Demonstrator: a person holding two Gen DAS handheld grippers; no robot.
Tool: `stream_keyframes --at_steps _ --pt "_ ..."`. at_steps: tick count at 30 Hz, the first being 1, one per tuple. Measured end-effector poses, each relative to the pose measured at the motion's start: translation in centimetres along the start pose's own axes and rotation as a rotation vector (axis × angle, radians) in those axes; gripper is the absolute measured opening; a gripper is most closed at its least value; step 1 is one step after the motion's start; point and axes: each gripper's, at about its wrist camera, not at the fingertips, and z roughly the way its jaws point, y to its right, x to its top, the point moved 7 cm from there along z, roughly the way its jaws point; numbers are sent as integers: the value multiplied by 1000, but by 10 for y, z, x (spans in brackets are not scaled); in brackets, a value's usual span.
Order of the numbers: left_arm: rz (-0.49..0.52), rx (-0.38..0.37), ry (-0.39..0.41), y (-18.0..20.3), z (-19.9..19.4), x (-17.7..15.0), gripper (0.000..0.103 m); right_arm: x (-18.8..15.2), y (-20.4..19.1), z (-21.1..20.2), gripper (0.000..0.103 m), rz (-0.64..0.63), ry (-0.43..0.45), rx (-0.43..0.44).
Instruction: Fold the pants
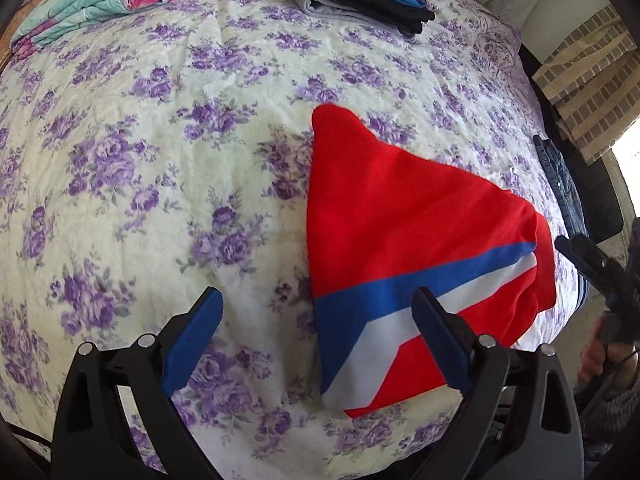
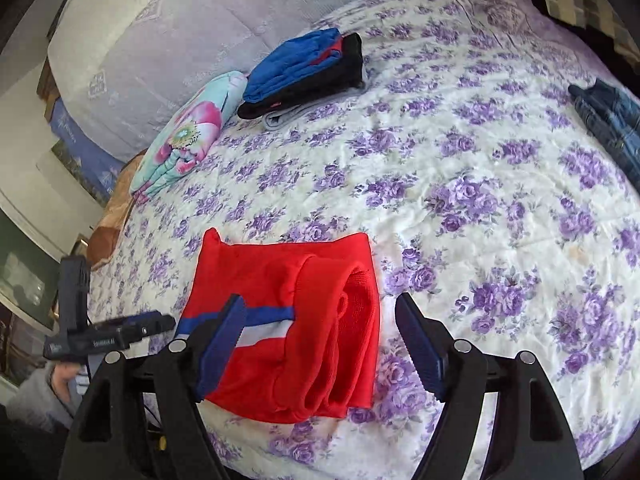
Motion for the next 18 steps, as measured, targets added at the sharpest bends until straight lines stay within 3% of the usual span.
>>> stream_keyframes --at_steps 5,18 --pt "-10 -36 -74 14 16 -12 93 11 22 38 77 70 -81 61" --pt "-72 -40 -90 26 37 -12 98 11 26 59 80 98 -151 172"
